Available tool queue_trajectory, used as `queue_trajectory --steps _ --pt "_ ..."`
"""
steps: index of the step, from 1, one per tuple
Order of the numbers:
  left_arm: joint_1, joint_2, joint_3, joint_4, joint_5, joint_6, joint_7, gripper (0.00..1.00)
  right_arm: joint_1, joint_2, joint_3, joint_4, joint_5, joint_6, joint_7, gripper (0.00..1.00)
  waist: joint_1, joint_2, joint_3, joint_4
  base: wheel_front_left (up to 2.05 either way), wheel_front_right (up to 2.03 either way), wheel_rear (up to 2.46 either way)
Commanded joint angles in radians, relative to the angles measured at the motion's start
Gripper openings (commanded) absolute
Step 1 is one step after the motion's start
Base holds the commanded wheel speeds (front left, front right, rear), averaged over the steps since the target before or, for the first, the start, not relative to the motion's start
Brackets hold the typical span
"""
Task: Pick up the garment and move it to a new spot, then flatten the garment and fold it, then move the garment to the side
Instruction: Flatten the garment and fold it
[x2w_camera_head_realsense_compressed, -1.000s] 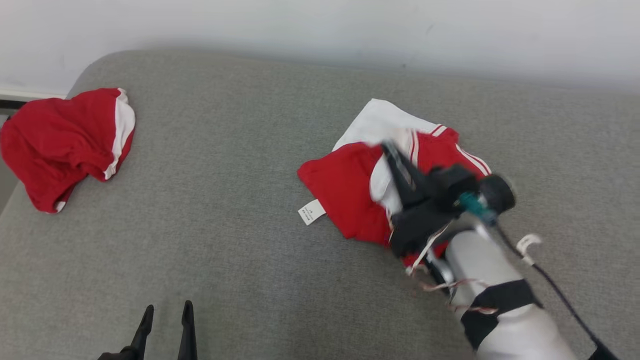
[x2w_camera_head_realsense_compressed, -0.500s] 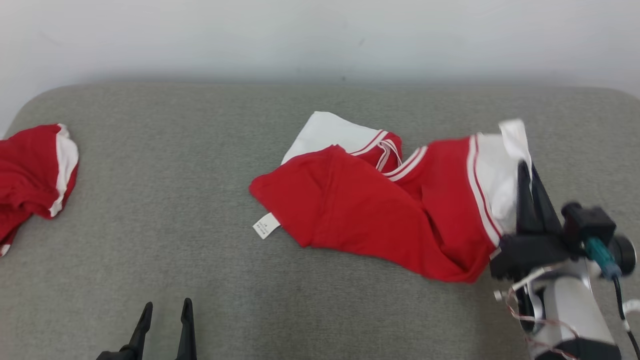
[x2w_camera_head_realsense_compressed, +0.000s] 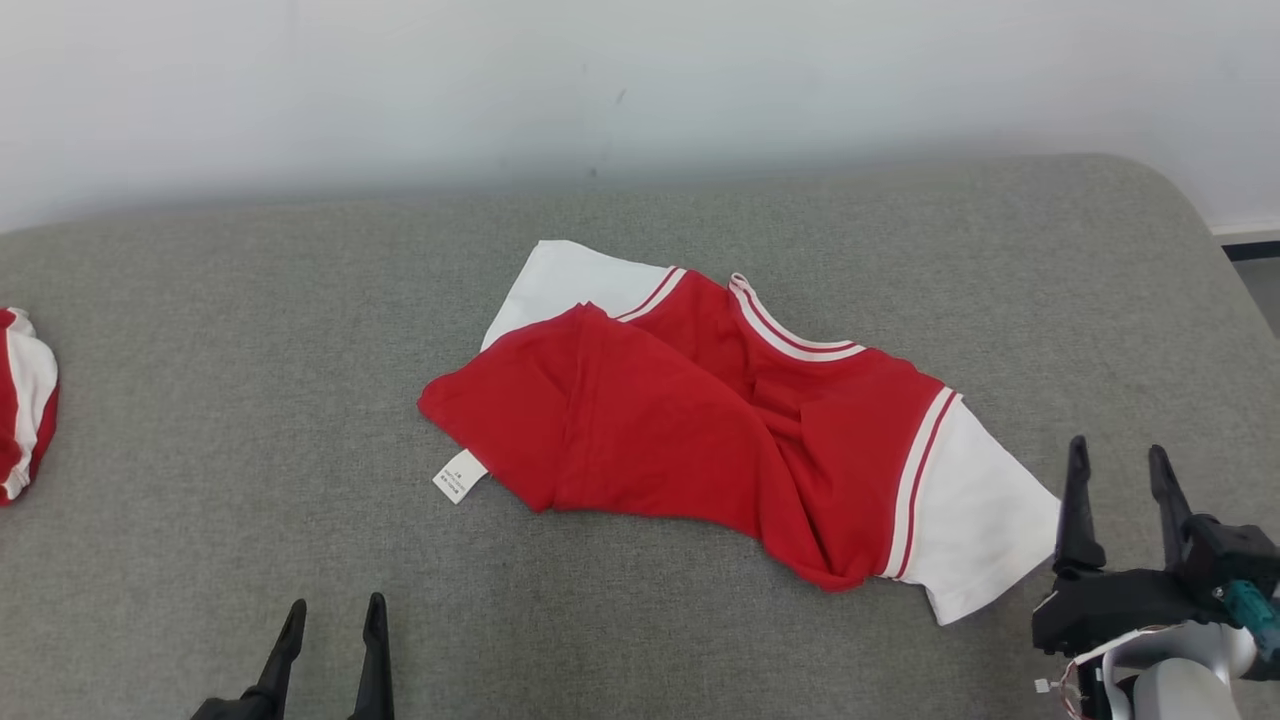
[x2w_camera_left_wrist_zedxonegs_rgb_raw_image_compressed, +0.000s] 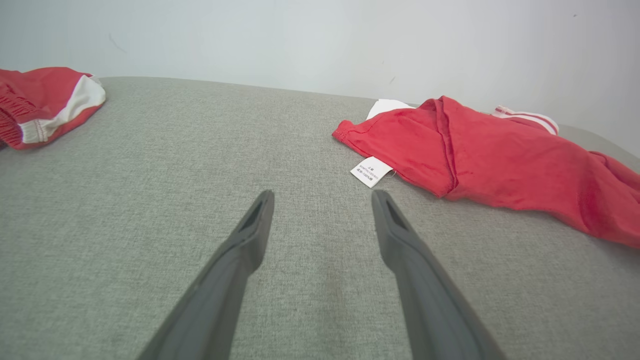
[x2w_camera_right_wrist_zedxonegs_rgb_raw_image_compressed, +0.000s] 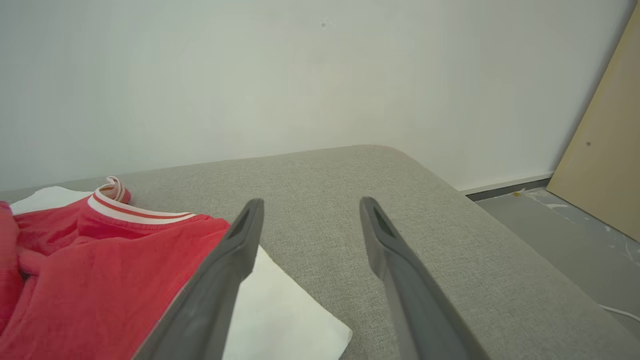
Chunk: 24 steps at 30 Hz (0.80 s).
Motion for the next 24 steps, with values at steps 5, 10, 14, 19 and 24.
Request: queue_trajectory --steps 5,10,14,19,24 --pt "0.0 0.009 0.0 -0.009 0.008 0.002 -0.003 1.0 0.036 0.003 0.056 -0.046 0.045 -0.002 -0.001 1.0 0.0 0.0 -0.001 -0.014 0.0 0.0 0.0" --pt "-0.054 0.022 -0.054 -0.017 -0.002 0.002 -0.003 1.0 0.034 0.004 0.108 -0.061 0.065 -0.002 -0.001 1.0 0.0 0.0 0.04 -0.027 0.0 0.0 0.0" --pt "-0.141 0.044 -0.133 0.002 -0.025 0.002 -0.003 1.0 0.019 0.003 0.144 -0.066 0.071 -0.002 -0.001 1.0 0.0 0.0 0.079 -0.044 0.0 0.0 0.0" --pt "-0.285 0.079 -0.26 0.086 -0.087 0.002 -0.003 1.0 0.003 0.003 0.18 -0.067 0.08 -0.002 -0.001 1.0 0.0 0.0 0.112 -0.07 0.0 0.0 0.0" --pt "-0.417 0.108 -0.382 0.219 -0.157 0.002 -0.003 1.0 -0.002 0.004 0.206 -0.061 0.086 -0.002 -0.001 1.0 0.0 0.0 0.125 -0.094 0.0 0.0 0.0"
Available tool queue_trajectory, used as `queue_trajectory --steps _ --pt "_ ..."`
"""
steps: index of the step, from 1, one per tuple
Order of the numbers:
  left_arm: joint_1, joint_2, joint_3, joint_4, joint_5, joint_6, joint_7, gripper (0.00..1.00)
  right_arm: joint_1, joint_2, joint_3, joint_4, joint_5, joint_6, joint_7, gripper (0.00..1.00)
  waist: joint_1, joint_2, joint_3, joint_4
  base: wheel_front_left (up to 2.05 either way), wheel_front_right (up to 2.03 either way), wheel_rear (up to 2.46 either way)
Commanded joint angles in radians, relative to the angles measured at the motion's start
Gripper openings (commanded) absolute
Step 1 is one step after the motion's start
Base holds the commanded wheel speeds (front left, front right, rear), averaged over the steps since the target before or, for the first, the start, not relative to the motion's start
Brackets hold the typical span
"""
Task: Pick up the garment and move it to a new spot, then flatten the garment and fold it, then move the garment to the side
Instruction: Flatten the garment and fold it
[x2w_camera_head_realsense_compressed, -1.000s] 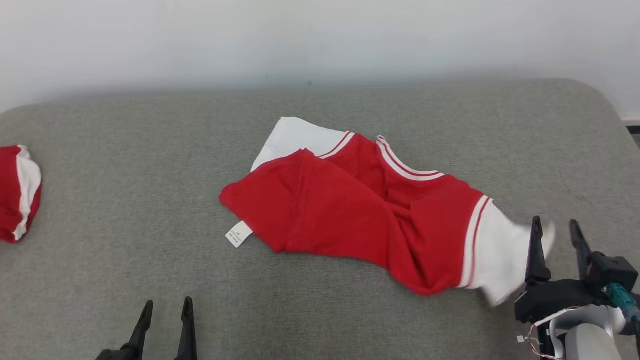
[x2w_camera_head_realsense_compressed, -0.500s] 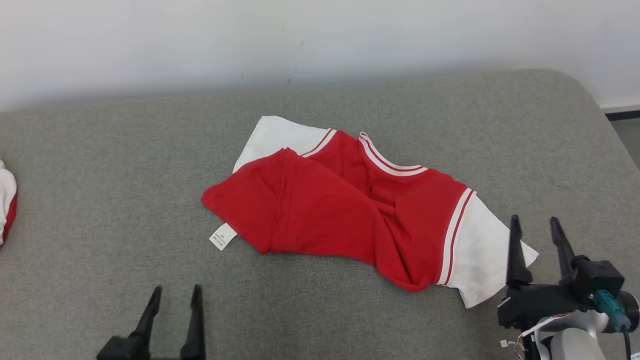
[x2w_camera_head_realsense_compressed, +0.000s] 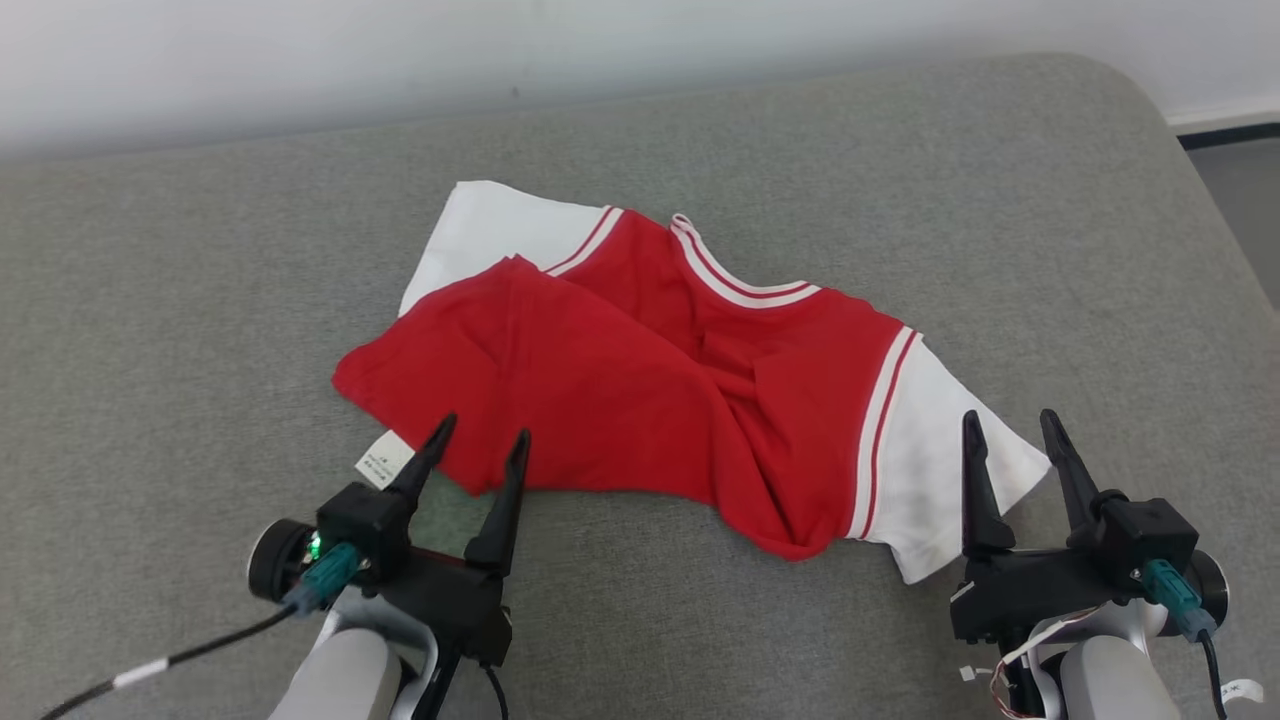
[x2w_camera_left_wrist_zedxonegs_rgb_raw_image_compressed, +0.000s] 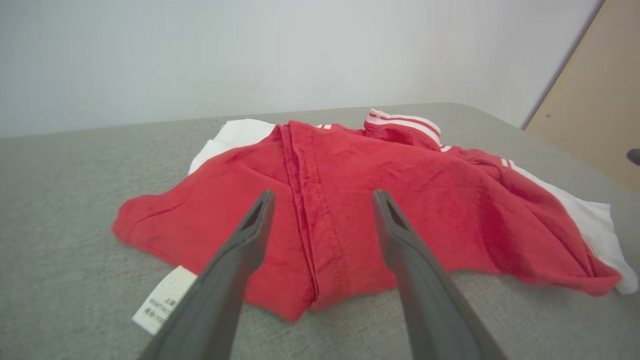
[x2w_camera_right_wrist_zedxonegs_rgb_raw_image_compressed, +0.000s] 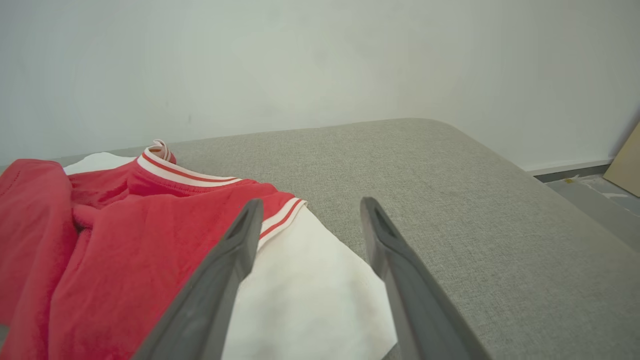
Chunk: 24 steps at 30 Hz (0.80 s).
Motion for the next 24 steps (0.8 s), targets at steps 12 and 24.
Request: queue_trajectory --steps 12,24 --pt "-0.148 0.019 -0.159 0.27 -0.159 0.002 -0.003 1.0 -0.002 0.001 0.025 0.004 0.014 -0.002 -0.001 1.0 -0.0001 -0.0001 0.027 -0.037 0.0 0.0 0.0" --pt "-0.153 0.026 -0.187 0.227 -0.195 0.002 -0.003 0.0 -0.015 0.001 0.044 0.008 0.016 -0.002 -0.001 1.0 -0.0001 -0.0001 0.029 -0.03 0.0 0.0 0.0"
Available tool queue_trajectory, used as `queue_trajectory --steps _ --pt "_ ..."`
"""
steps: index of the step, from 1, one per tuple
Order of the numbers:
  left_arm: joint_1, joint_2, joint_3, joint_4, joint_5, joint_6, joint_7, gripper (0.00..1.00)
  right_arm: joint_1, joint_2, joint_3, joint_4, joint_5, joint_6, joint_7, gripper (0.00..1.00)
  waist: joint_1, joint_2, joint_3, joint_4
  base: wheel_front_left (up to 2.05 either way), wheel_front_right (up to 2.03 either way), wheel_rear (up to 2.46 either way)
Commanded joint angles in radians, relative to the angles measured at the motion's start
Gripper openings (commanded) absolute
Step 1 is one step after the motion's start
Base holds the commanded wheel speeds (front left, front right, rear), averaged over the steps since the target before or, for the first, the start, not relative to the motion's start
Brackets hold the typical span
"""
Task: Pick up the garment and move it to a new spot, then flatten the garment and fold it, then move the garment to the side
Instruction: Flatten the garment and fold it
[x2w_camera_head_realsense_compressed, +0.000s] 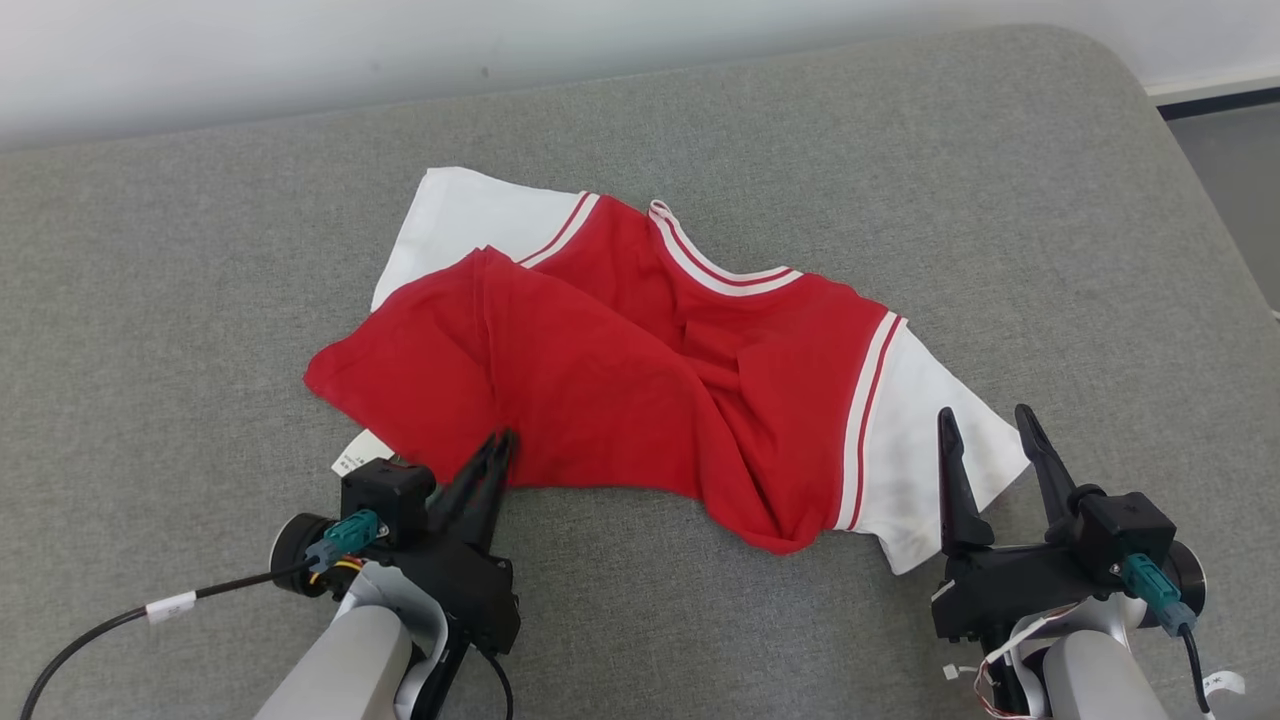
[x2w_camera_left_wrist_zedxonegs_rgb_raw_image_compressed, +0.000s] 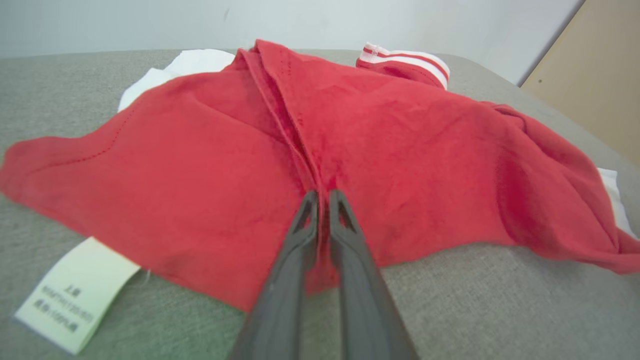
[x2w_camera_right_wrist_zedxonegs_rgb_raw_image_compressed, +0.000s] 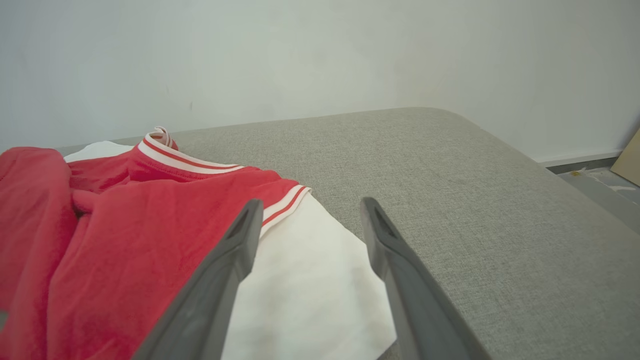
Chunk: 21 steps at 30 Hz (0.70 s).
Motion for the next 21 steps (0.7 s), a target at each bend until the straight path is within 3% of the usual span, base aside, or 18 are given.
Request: queue_trajectory --steps 1,6,14,21 --pt "-0.004 0.004 -0.004 -0.001 -0.006 0.002 -0.003 0.0 -0.003 0.001 0.004 0.001 0.006 -0.002 -0.001 1.0 -0.0001 -0.0001 -0.001 0.0 0.0 0.0 0.0" --pt "0.001 0.016 0.026 -0.019 -0.02 0.002 -0.003 0.0 0.006 0.001 -0.008 0.007 0.008 -0.002 -0.001 1.0 -0.0001 -0.0001 -0.011 0.013 0.0 0.0 0.0" --pt "0.071 0.056 0.184 -0.084 0.014 0.002 -0.003 0.0 0.035 0.002 -0.036 0.016 0.01 -0.002 -0.001 1.0 -0.0001 -0.0001 -0.052 0.079 0.0 0.0 0.0" --pt "0.161 0.088 0.325 -0.058 0.019 0.002 -0.003 0.0 0.041 0.001 -0.027 0.029 0.021 -0.002 -0.001 1.0 -0.0001 -0.0001 -0.088 0.127 0.0 0.0 0.0"
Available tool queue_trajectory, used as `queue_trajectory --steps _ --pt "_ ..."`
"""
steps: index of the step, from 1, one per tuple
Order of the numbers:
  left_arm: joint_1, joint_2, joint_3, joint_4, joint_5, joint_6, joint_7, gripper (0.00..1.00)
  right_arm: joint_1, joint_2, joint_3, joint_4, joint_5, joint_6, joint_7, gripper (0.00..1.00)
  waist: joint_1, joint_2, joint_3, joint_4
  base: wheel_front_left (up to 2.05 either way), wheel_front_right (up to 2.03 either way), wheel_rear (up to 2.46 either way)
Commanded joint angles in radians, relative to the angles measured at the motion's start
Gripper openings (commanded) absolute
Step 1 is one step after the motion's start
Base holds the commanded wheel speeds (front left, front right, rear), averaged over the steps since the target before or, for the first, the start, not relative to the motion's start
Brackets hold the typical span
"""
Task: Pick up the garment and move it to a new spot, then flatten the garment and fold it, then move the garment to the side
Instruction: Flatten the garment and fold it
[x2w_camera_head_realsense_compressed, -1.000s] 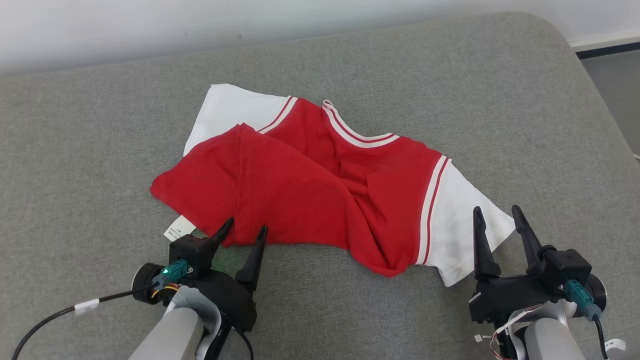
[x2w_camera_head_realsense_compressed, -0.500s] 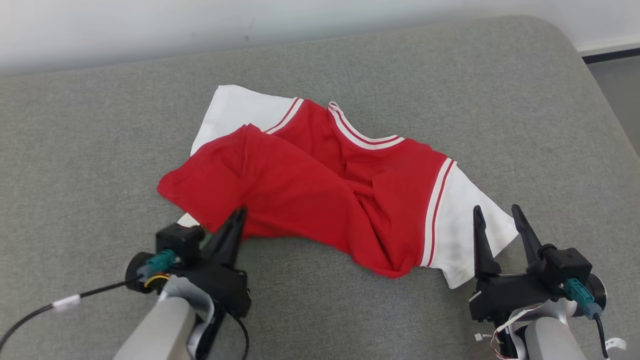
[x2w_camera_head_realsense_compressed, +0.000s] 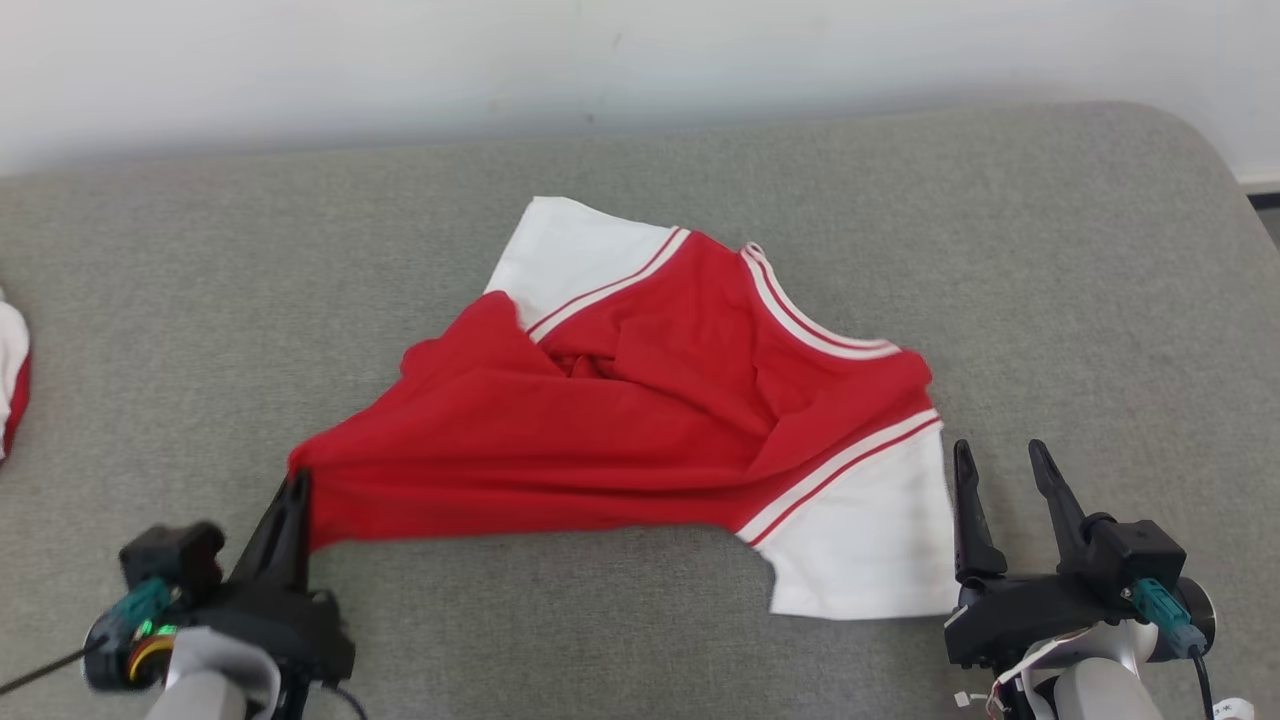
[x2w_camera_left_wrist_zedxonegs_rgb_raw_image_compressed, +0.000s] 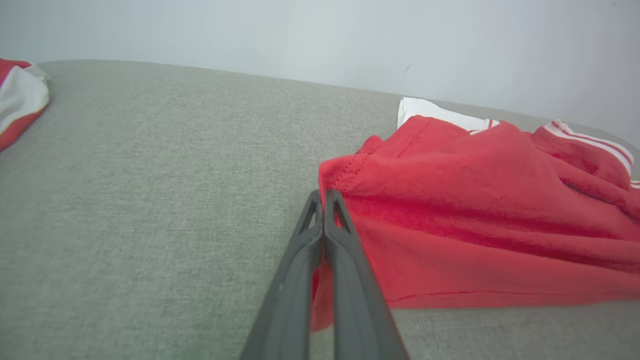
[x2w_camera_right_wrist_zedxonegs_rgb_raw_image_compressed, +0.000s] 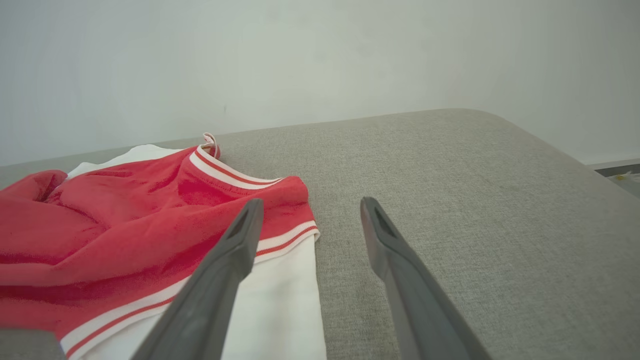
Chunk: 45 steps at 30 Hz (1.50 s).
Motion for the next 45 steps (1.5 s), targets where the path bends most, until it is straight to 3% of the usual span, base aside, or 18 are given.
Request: queue_trajectory --steps 1,10,11,12,19,24,34,45 --pt "0.028 0.004 0.015 0.016 0.005 0.002 -0.003 0.0 0.012 0.001 0.003 0.002 0.007 -0.002 -0.001 1.0 0.0001 0.0001 -0.024 0.024 0.0 0.0 0.0" --pt "0.086 -0.006 0.09 0.097 0.025 0.002 -0.003 0.0 0.024 0.001 0.017 0.015 0.015 -0.002 -0.001 1.0 0.0001 0.0001 -0.048 0.018 0.0 0.0 0.0" --pt "0.087 -0.007 0.098 0.101 0.03 0.002 -0.003 0.35 0.026 0.001 0.018 0.014 0.015 -0.002 -0.001 1.0 0.0001 0.0001 -0.05 0.014 0.0 0.0 0.0" --pt "0.09 -0.009 0.113 0.099 0.035 0.007 -0.003 1.0 0.028 0.001 0.02 0.015 0.016 -0.002 -0.001 1.0 0.0001 0.0001 -0.054 0.009 0.0 0.0 0.0" --pt "0.137 -0.035 0.184 0.054 0.121 0.03 -0.003 1.0 0.055 0.001 0.051 -0.001 0.022 -0.002 -0.001 1.0 0.0001 0.0001 -0.079 -0.022 0.0 0.0 0.0" --pt "0.216 -0.069 0.257 -0.053 0.204 0.04 -0.003 1.0 0.089 0.001 0.079 -0.036 0.026 -0.002 -0.001 1.0 0.0001 0.0001 -0.108 -0.036 0.0 0.0 0.0" --pt "0.395 -0.164 0.363 -0.209 0.333 0.019 -0.003 1.0 0.157 0.001 0.131 -0.068 0.029 -0.002 -0.001 1.0 0.0001 0.0001 -0.182 -0.037 0.0 0.0 0.0" --pt "0.482 -0.195 0.401 -0.266 0.38 0.002 -0.003 1.0 0.211 0.001 0.148 -0.078 0.034 -0.002 -0.001 1.0 0.0001 0.0001 -0.226 -0.046 0.0 0.0 0.0"
